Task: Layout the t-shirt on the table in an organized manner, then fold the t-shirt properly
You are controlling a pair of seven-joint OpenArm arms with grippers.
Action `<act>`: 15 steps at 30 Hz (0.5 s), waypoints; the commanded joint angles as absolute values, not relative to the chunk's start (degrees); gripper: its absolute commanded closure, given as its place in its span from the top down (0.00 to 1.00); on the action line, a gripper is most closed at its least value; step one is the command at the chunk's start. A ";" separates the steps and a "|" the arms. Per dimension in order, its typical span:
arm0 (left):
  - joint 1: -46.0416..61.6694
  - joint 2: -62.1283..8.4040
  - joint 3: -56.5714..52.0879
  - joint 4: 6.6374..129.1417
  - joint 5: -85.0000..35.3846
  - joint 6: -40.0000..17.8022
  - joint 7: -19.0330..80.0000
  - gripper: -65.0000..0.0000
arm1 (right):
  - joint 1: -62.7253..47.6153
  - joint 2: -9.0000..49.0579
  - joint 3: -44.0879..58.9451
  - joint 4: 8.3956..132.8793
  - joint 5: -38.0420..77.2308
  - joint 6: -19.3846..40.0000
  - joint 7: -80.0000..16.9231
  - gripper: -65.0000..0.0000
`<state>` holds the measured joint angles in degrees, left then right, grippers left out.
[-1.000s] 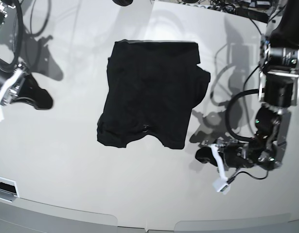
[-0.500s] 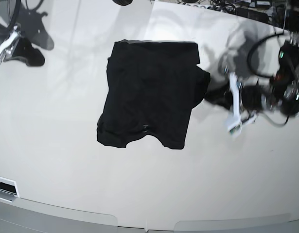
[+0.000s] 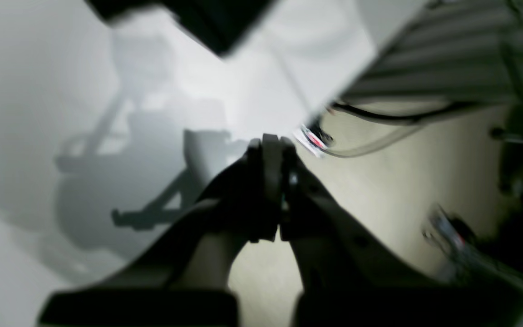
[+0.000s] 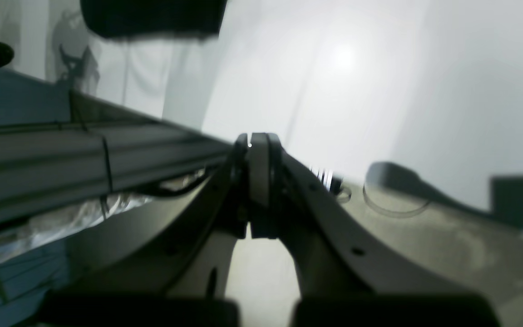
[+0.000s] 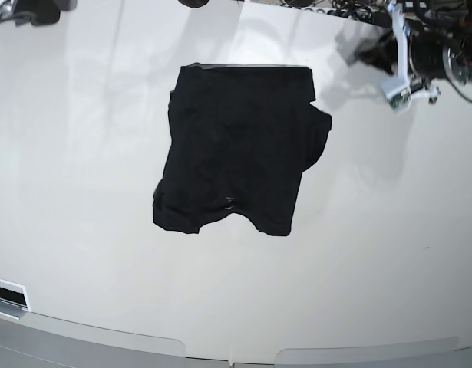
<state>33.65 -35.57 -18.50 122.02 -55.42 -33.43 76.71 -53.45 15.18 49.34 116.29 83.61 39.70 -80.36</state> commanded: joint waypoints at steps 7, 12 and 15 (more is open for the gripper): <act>53.30 -36.27 -21.89 124.66 -55.92 -31.88 77.82 0.00 | -63.31 10.09 49.87 116.97 83.20 40.00 -80.00 0.00; 64.23 -34.22 -21.78 124.16 -47.48 -31.42 69.60 0.00 | -66.52 9.52 48.42 116.92 80.51 40.00 -80.00 0.00; 68.12 -32.95 -21.67 121.78 -43.92 -30.59 64.55 0.00 | -67.13 9.54 44.12 116.01 74.70 40.00 -80.00 0.00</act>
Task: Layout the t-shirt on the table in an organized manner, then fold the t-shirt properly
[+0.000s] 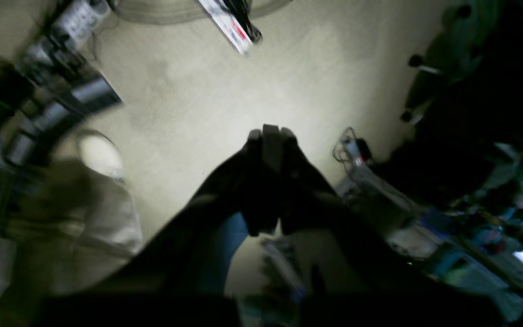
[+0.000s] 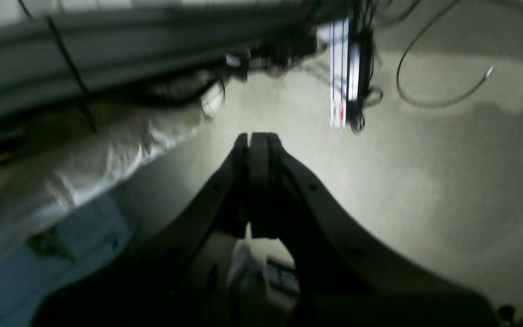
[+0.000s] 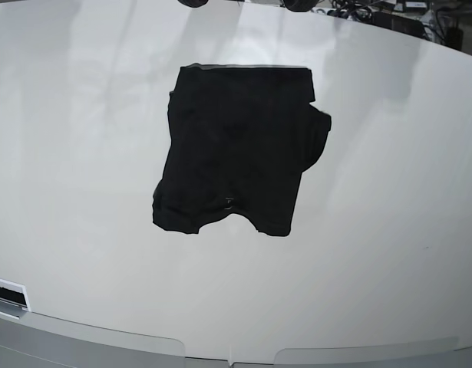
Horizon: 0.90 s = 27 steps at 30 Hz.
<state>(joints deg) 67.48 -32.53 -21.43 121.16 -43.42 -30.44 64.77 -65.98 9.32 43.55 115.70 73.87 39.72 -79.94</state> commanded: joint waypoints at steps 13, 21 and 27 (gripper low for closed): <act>51.81 -30.65 -5.91 89.69 -37.23 -28.36 55.90 0.00 | -53.19 14.02 15.31 84.86 39.97 37.01 -56.80 0.00; 38.00 -23.31 -4.60 67.26 -30.89 -28.91 46.68 0.00 | -39.31 13.98 6.33 59.00 29.91 35.77 -41.87 0.00; 29.06 -20.25 -4.51 49.25 -19.22 -28.88 24.56 0.00 | -31.22 13.45 0.40 43.68 16.08 31.03 -20.75 0.00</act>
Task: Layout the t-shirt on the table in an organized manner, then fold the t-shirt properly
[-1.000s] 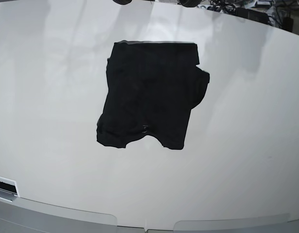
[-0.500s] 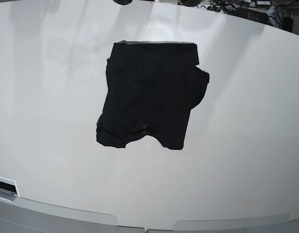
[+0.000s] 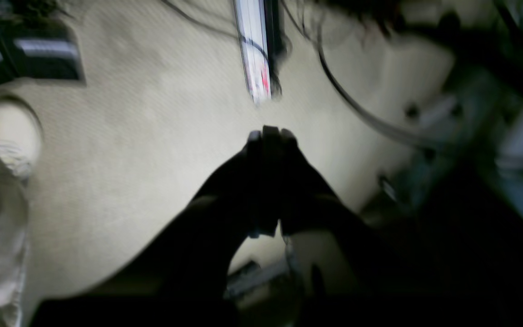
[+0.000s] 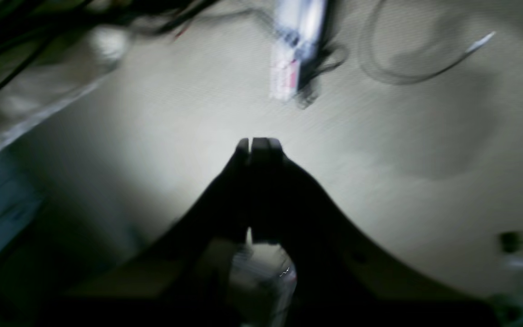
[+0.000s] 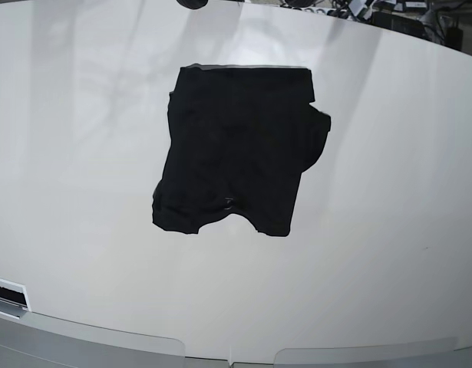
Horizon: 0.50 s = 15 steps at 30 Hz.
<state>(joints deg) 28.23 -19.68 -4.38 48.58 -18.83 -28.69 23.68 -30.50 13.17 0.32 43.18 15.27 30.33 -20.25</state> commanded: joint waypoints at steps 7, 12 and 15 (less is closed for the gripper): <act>18.61 -15.55 -2.76 32.29 -8.71 -20.78 -0.03 0.00 | -23.70 10.17 -5.61 37.80 3.27 21.30 -11.53 0.00; 15.86 -12.95 9.15 27.29 -10.76 -13.17 -8.03 0.00 | -21.08 7.27 -8.29 37.80 2.48 16.27 -11.44 0.00; 15.16 -12.36 16.73 27.31 -12.78 -9.21 -9.04 0.00 | -20.80 6.11 -8.64 37.80 1.21 16.56 -8.99 0.00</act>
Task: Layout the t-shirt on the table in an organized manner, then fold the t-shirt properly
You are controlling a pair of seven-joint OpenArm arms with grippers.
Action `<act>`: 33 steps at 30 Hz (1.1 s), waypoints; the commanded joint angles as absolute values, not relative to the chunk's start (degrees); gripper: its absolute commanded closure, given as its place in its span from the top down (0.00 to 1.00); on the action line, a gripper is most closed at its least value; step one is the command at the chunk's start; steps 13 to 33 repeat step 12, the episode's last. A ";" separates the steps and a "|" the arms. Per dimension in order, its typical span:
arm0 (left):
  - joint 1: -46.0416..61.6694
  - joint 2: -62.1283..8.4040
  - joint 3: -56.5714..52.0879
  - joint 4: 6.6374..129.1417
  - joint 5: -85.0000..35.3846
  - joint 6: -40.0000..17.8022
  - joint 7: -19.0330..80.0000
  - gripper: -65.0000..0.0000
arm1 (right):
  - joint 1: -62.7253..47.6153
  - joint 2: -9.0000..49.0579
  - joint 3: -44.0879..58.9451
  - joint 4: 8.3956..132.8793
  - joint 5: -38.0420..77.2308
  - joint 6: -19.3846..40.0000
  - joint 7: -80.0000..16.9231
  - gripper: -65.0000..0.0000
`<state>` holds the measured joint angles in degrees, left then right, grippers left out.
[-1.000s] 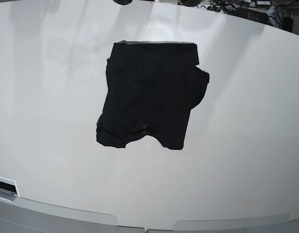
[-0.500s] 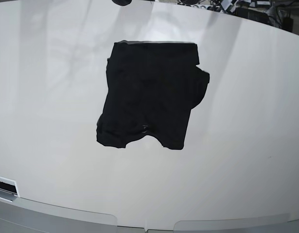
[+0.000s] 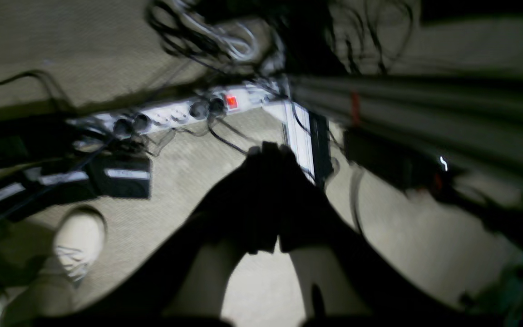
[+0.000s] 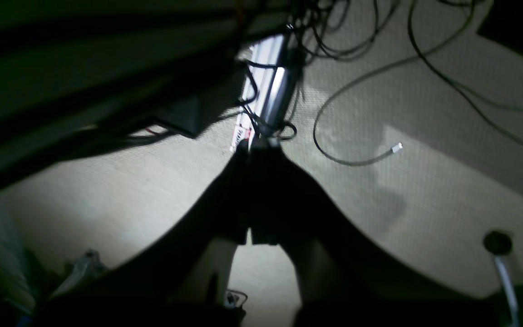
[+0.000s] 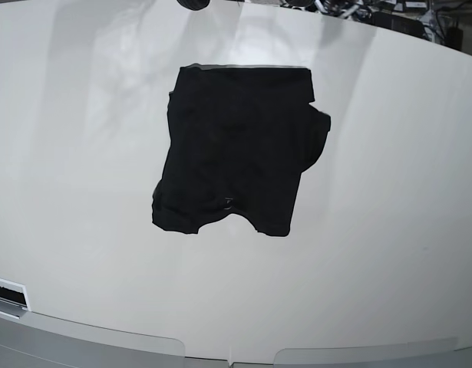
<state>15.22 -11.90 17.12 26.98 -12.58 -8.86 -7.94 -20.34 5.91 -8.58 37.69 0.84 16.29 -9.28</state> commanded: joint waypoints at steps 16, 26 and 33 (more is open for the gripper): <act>11.70 -10.63 23.18 27.38 -19.18 -7.86 -8.54 0.00 | -20.29 5.43 -8.64 37.82 -5.85 15.00 -4.89 0.00; 11.70 -10.63 23.18 27.38 -19.18 -7.86 -8.54 0.00 | -20.29 5.43 -8.64 37.82 -5.85 15.00 -4.89 0.00; 11.70 -10.63 23.18 27.38 -19.18 -7.86 -8.54 0.00 | -20.29 5.43 -8.64 37.82 -5.85 15.00 -4.89 0.00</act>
